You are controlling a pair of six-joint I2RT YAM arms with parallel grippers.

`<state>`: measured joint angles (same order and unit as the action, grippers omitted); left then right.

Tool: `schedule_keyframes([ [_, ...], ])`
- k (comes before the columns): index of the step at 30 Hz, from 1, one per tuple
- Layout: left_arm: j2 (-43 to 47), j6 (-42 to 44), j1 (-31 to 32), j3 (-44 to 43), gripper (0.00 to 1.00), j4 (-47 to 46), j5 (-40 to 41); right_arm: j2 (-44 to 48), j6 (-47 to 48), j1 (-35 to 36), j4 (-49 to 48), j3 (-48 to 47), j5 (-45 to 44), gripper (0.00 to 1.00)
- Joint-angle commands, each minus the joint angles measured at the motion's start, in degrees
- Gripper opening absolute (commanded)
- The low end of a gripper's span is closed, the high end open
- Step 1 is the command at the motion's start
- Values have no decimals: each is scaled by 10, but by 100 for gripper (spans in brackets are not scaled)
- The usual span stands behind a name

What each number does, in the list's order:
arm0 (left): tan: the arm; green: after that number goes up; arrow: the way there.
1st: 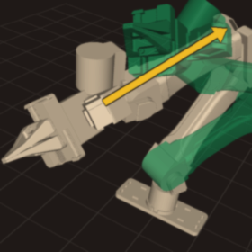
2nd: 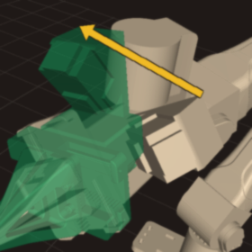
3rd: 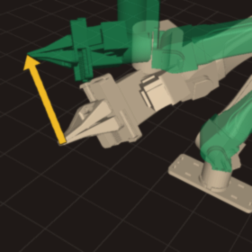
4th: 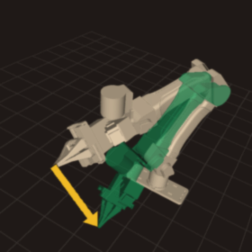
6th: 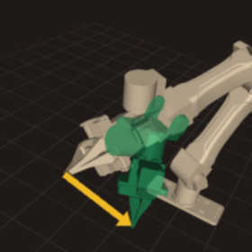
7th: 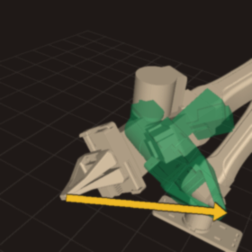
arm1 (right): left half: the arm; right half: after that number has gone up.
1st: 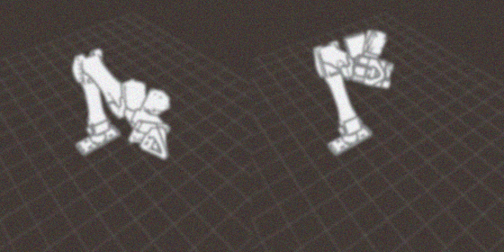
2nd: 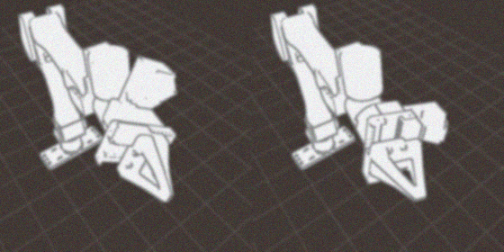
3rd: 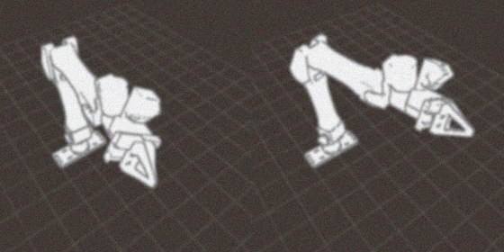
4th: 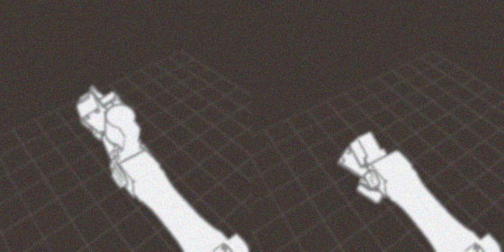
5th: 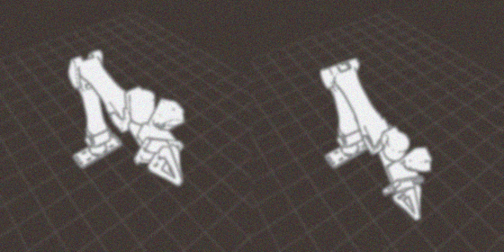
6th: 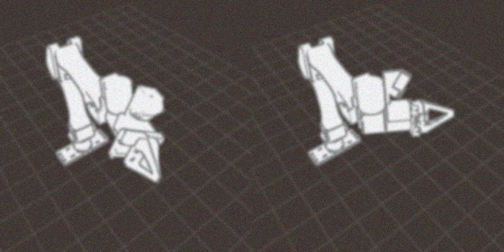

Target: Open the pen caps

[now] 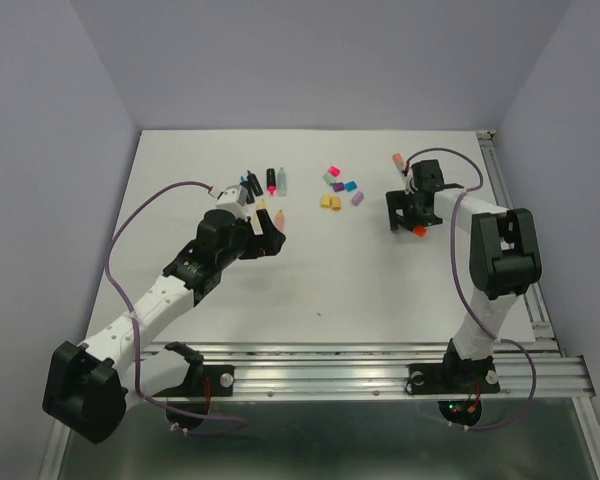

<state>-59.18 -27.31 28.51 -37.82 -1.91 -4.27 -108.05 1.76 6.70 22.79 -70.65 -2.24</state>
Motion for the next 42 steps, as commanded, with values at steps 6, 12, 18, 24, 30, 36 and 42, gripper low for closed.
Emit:
schedule_keyframes([
  [6, -7, 7, 1, -1, 99, -15, 2, 20, -83, -4, 11, 42, 32, 94],
  [12, -9, 7, 1, -3, 99, -15, 3, 35, -101, -4, 22, 68, 26, 86],
  [18, -13, 7, 1, -4, 99, -14, 3, 48, -105, -4, 8, 98, 28, 70],
  [24, -14, 5, 1, -4, 99, -14, 1, 35, -83, -4, -10, 94, 27, 70],
  [30, -9, 6, 1, -2, 99, -14, 1, 18, -62, -4, -28, 86, 44, 61],
  [36, -12, 8, 1, -4, 99, -11, 5, 10, -56, -5, -12, 95, 58, 44],
  [42, -16, 8, 1, -7, 99, -9, 5, 21, -58, -4, -13, 113, 98, 26],
])
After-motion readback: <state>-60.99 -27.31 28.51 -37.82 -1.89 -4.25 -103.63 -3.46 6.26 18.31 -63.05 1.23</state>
